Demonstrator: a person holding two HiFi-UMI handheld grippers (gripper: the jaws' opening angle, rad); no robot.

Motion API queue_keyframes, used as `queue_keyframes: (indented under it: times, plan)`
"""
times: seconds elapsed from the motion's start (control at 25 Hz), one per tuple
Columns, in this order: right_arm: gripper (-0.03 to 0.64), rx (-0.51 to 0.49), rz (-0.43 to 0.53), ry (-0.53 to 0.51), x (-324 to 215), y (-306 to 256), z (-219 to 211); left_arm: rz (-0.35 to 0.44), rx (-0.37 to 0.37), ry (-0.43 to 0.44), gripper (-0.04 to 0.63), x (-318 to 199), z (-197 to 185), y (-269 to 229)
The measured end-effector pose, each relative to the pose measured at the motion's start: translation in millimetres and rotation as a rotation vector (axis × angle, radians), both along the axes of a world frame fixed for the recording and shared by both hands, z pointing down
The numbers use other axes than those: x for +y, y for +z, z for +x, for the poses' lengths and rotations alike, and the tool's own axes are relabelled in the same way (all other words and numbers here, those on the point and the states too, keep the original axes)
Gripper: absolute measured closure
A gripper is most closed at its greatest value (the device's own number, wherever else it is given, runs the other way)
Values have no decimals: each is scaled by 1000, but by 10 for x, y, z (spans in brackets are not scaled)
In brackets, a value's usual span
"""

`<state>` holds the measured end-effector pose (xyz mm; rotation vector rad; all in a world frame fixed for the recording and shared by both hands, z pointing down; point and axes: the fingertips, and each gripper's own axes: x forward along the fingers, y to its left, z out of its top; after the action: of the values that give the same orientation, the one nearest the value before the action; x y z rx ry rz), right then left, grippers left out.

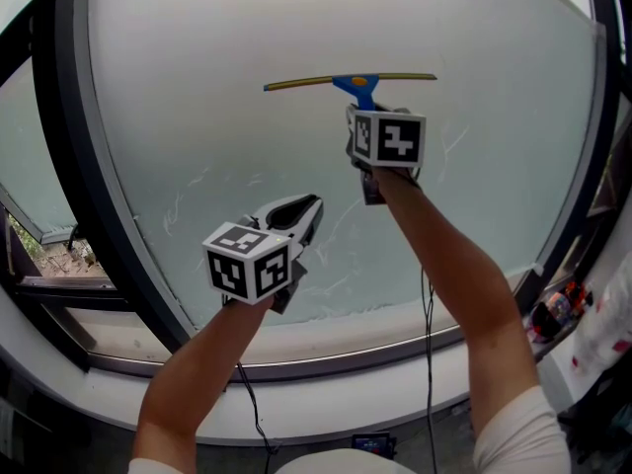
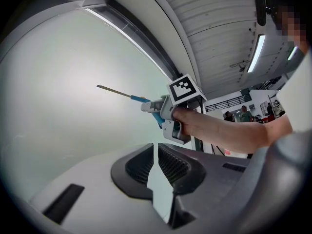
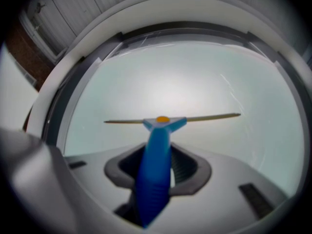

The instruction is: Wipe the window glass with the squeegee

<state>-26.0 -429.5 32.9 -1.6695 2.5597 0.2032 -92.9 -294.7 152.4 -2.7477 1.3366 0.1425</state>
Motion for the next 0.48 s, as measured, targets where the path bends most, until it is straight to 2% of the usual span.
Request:
queue_keyframes:
  times: [0.48]
  plan:
    - [466, 14, -44, -6, 21, 293, 8, -36, 15, 12, 543, 30, 44, 210]
